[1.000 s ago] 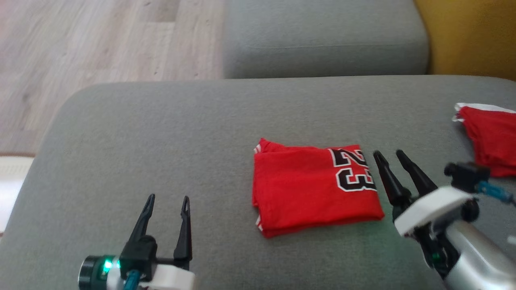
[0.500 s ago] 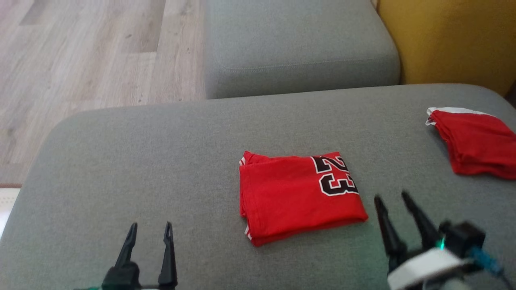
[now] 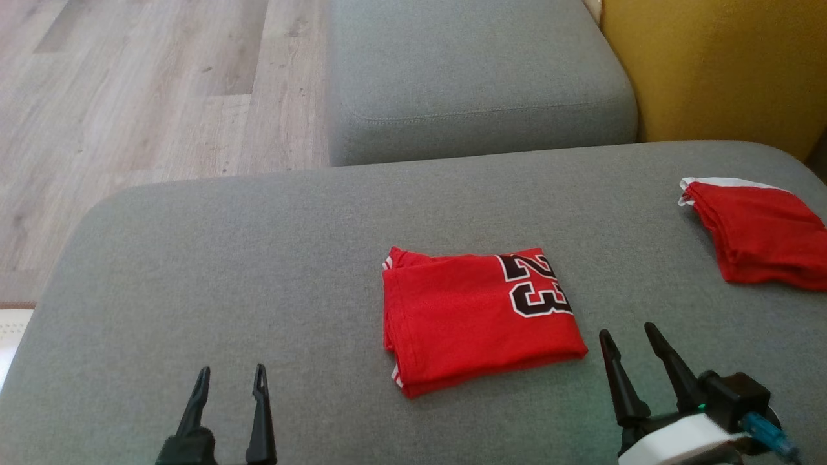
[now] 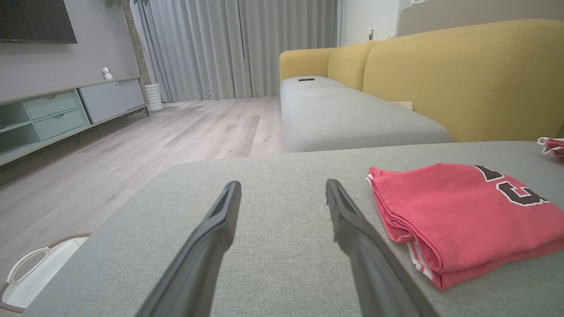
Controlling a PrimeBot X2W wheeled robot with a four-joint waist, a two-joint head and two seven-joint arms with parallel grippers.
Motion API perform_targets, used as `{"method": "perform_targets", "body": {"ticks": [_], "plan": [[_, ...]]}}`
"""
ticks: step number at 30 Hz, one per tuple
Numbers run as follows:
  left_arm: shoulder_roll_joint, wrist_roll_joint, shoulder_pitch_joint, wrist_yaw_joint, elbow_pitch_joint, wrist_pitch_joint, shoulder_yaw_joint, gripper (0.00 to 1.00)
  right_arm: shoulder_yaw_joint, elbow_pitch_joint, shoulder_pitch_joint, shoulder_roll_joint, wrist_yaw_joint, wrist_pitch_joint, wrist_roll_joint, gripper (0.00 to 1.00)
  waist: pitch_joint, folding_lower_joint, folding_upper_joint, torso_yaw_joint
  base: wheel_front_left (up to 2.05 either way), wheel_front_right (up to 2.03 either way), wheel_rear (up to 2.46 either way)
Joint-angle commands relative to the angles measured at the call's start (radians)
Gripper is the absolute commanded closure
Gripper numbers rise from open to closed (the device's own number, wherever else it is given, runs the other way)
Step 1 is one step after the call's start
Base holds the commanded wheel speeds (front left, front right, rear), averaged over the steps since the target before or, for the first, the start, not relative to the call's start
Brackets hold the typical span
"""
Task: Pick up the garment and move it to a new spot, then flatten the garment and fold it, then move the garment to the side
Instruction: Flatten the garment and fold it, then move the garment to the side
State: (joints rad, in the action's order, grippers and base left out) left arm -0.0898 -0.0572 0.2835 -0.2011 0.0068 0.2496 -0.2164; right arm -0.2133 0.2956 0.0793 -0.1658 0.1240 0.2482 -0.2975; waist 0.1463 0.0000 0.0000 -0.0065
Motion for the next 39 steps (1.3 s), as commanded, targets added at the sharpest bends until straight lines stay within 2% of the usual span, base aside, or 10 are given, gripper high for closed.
{"method": "perform_targets", "body": {"ticks": [1, 39], "plan": [[0.010, 0.007, -0.049, 0.003, -0.027, 0.012, 0.035, 0.00, -0.012, -0.032, -0.029, -0.003, 0.007, 0.013, 0.007, 0.00, 0.000, 0.0000, 0.0000, 0.000, 0.00, 0.00, 0.00], [0.032, 0.027, -0.046, 0.029, -0.002, 0.012, 0.043, 0.00, -0.021, -0.010, -0.015, -0.017, 0.007, 0.014, 0.012, 0.00, 0.015, 0.0000, 0.0000, 0.008, 0.00, 0.00, 0.00]]}}
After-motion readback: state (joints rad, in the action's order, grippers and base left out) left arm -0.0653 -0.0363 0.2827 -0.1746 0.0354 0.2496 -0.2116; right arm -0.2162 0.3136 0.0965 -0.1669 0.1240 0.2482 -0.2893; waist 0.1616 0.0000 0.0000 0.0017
